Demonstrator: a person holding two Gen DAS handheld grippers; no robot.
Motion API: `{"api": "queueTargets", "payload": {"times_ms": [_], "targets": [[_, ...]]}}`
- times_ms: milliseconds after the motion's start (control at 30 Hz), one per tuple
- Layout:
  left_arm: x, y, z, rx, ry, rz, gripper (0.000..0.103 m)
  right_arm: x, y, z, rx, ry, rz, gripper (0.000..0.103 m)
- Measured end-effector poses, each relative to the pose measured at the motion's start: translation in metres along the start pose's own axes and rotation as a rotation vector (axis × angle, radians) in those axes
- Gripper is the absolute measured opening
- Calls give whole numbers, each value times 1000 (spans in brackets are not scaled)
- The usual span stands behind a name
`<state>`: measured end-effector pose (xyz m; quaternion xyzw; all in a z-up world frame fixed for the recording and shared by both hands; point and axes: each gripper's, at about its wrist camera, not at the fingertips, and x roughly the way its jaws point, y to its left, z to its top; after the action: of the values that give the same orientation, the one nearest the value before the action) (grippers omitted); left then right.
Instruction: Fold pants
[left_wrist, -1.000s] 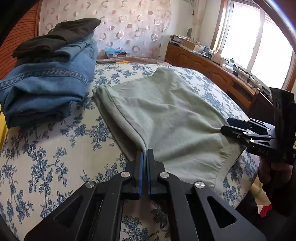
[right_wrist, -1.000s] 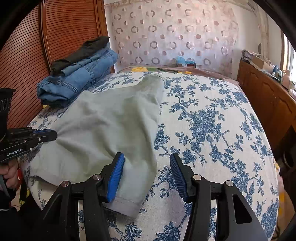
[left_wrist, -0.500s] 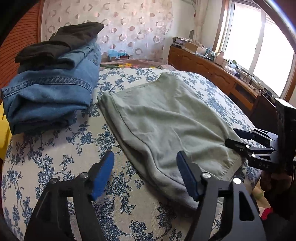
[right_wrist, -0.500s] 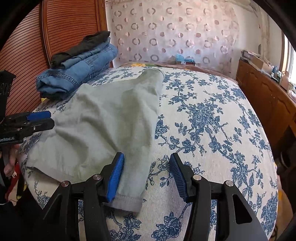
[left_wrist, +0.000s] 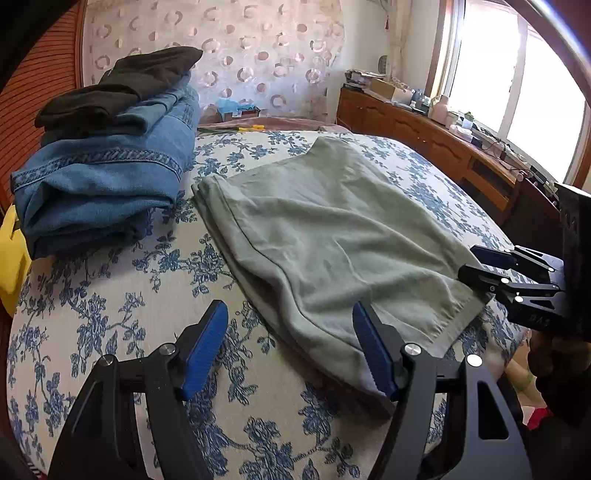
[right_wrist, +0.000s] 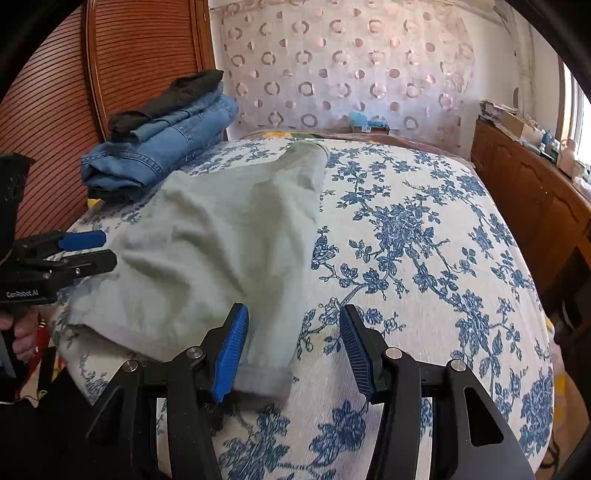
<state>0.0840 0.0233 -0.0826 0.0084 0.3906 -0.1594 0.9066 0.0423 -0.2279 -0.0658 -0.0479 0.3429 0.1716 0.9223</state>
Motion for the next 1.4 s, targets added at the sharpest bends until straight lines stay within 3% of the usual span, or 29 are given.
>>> {"api": "queueTargets", "payload": {"times_ms": [367, 600, 900, 1200, 1400], "targets": [[-19, -9, -21, 5, 11, -32, 71, -25, 1, -9, 3, 3, 18, 51], [-29, -21, -30, 22, 7, -106, 71, -28, 1, -14, 18, 16, 30, 49], [-17, -33, -38, 40, 63, -129, 45, -21, 8, -15, 23, 24, 50, 46], [-21, -33, -45, 37, 52, -148, 44, -15, 11, -17, 36, 29, 67, 44], [-23, -31, -47, 26, 47, -178, 37, -13, 15, -17, 29, 31, 86, 35]]}}
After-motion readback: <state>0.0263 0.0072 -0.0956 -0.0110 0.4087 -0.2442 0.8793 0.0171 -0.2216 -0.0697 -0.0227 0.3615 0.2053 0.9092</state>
